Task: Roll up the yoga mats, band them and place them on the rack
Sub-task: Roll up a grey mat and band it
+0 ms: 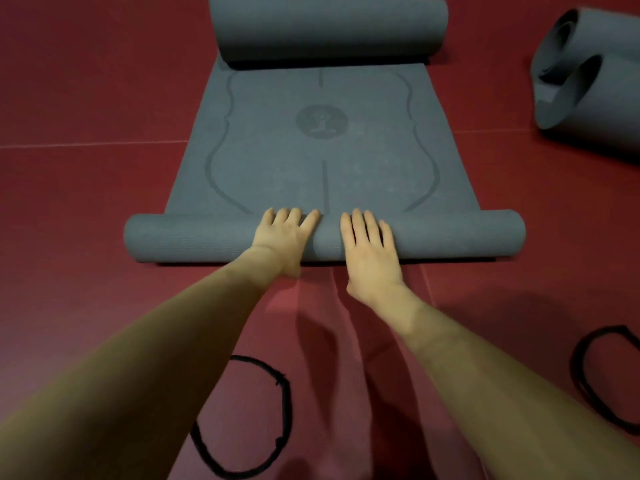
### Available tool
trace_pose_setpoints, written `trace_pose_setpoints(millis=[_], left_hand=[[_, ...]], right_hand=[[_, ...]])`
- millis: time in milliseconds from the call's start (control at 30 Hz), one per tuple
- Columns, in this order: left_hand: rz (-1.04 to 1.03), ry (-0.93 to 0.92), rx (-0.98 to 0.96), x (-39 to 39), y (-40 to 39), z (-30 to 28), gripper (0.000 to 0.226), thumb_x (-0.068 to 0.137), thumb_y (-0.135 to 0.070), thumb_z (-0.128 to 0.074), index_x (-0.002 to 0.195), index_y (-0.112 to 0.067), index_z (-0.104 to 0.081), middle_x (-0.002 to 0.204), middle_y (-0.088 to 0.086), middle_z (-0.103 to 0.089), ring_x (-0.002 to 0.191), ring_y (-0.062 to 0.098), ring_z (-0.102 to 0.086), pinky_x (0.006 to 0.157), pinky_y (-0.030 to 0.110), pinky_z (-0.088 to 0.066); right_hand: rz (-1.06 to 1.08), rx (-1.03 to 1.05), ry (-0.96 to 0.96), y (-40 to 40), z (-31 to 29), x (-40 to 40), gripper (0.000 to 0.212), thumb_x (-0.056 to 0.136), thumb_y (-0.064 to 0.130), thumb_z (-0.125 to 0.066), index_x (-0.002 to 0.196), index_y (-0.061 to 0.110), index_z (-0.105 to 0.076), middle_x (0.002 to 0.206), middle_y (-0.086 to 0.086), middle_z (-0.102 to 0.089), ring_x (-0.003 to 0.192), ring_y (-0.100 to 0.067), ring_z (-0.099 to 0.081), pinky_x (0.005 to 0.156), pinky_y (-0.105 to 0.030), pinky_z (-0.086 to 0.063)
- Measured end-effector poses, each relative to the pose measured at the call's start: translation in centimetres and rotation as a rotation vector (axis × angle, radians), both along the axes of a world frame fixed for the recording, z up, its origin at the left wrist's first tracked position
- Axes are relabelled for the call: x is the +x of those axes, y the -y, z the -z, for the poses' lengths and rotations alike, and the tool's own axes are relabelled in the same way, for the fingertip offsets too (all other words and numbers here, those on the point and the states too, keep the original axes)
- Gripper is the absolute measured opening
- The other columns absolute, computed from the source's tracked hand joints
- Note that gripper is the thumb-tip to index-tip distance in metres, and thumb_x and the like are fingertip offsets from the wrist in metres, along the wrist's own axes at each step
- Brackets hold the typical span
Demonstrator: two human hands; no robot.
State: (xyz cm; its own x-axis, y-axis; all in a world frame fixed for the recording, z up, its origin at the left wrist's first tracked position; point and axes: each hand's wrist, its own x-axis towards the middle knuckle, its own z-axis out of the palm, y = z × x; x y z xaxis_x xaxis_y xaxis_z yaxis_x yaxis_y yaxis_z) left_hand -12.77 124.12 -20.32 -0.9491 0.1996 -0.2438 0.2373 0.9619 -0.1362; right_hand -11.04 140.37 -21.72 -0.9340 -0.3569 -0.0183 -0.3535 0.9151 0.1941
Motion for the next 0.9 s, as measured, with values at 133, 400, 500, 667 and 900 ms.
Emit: trace_pose_setpoints(millis=[133,400,500,667,900], left_hand=[[-0.032,-0.006,-0.033,-1.5,-0.1,0.4,0.1,0.066,-0.027,-0.078,0.144,-0.023,-0.016,0.133,0.006,-0.041,0.125,0.03,-0.04,0.112,0.043,-0.024],[-0.118,0.171,-0.04,-4.7,-0.1,-1.0,0.098,0.054,-0.038,-0.088,0.131,-0.024,-0.029,0.125,0.005,-0.045,0.118,0.029,-0.047,0.092,0.043,-0.04],[-0.07,0.122,-0.032,-4.4,0.2,-1.1,0.09,0.056,-0.039,-0.086,0.128,-0.022,-0.034,0.121,0.004,-0.05,0.113,0.028,-0.051,0.086,0.039,-0.042],[-0.014,0.106,-0.011,-2.1,0.2,-1.6,0.085,0.058,-0.042,-0.084,0.125,-0.021,-0.037,0.118,0.002,-0.052,0.108,0.026,-0.054,0.074,0.036,-0.039],[-0.027,0.171,-0.003,3.8,0.1,-1.9,0.087,0.058,-0.04,-0.084,0.128,-0.021,-0.035,0.122,0.002,-0.049,0.114,0.027,-0.05,0.082,0.038,-0.043]], right_hand=[[-0.044,-0.017,0.016,-0.1,0.1,-1.8,0.098,0.07,0.018,-0.072,0.148,0.007,-0.013,0.151,-0.013,-0.023,0.142,-0.031,-0.019,0.117,-0.042,-0.01],[-0.025,-0.011,0.075,0.9,-0.4,-5.2,0.085,0.068,0.018,-0.073,0.139,0.011,-0.028,0.134,-0.008,-0.043,0.127,-0.028,-0.039,0.111,-0.047,-0.022],[-0.085,0.059,0.056,0.7,-0.7,-5.3,0.076,0.068,0.02,-0.071,0.133,0.008,-0.035,0.126,-0.01,-0.05,0.115,-0.03,-0.048,0.104,-0.048,-0.03],[-0.1,0.076,0.083,0.4,-1.4,-3.0,0.061,0.071,0.019,-0.067,0.125,0.008,-0.04,0.119,-0.011,-0.053,0.108,-0.03,-0.052,0.101,-0.048,-0.034],[-0.144,0.103,0.146,0.4,-2.3,2.7,0.06,0.069,0.021,-0.068,0.121,0.009,-0.04,0.117,-0.01,-0.054,0.105,-0.029,-0.053,0.094,-0.044,-0.04]])
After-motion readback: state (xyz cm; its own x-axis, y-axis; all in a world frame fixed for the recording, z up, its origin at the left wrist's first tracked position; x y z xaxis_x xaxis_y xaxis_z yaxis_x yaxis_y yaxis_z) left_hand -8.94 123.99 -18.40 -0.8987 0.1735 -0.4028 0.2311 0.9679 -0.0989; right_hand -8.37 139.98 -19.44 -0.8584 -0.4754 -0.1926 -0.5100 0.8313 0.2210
